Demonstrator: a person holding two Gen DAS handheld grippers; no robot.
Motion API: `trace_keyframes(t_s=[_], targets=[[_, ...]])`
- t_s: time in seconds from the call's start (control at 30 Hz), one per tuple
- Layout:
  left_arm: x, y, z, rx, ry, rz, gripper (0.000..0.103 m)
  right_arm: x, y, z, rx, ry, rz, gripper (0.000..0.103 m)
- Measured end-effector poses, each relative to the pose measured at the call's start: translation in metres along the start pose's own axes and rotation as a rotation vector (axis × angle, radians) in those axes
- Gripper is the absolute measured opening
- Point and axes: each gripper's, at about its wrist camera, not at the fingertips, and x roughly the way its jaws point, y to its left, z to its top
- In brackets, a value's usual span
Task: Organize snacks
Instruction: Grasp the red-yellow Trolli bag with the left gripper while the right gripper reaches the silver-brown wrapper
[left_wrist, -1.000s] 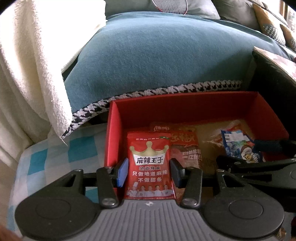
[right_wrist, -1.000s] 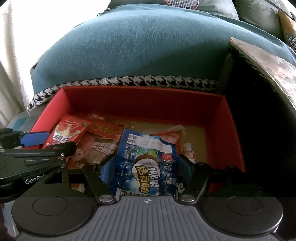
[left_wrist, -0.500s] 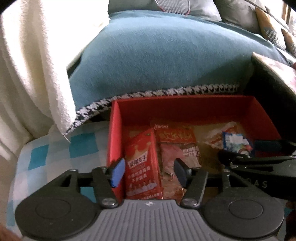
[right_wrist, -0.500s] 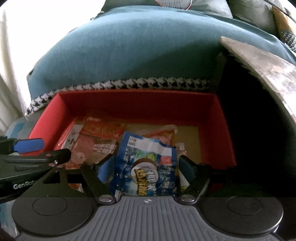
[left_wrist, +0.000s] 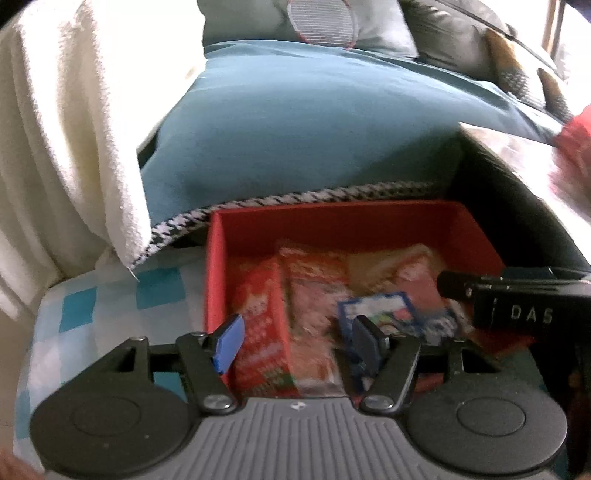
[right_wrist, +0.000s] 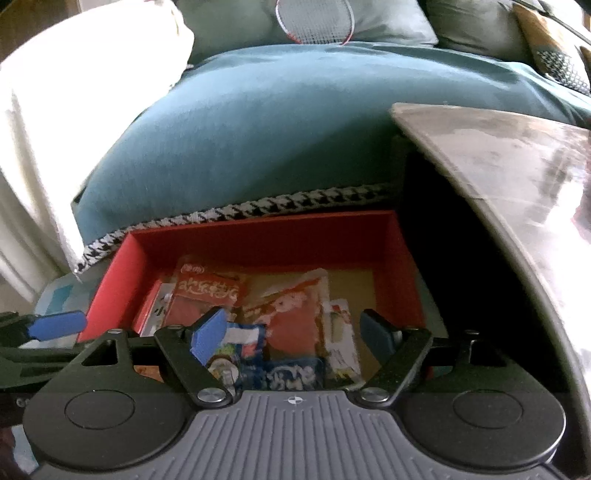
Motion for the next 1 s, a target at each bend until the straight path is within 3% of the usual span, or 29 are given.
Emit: trace_keyframes(t_s=[0.4, 0.6, 0.83, 1.0], targets=[[-0.021, -0.037, -0.04, 0.043, 0.098, -0.155, 0.065, -0.052, -0.03, -0.047, 0.064, 0.049, -0.05, 0.086], [-0.014, -0.062, -0.057, 0.025, 0.164, -0.21, 0.065, -0.093, -0.037, -0.054, 0.107, -0.039, -0.014, 0.088], [0.008, -0.093, -0.062, -0.046, 0.232, -0.197, 0.068, -0.107, -0.057, -0.05, 0.164, -0.078, 0.022, 0.088], [0.032, -0.112, -0.064, -0.045, 0.254, -0.115, 0.068, -0.104, -0.06, -0.051, 0.168, -0.061, 0.049, 0.088]])
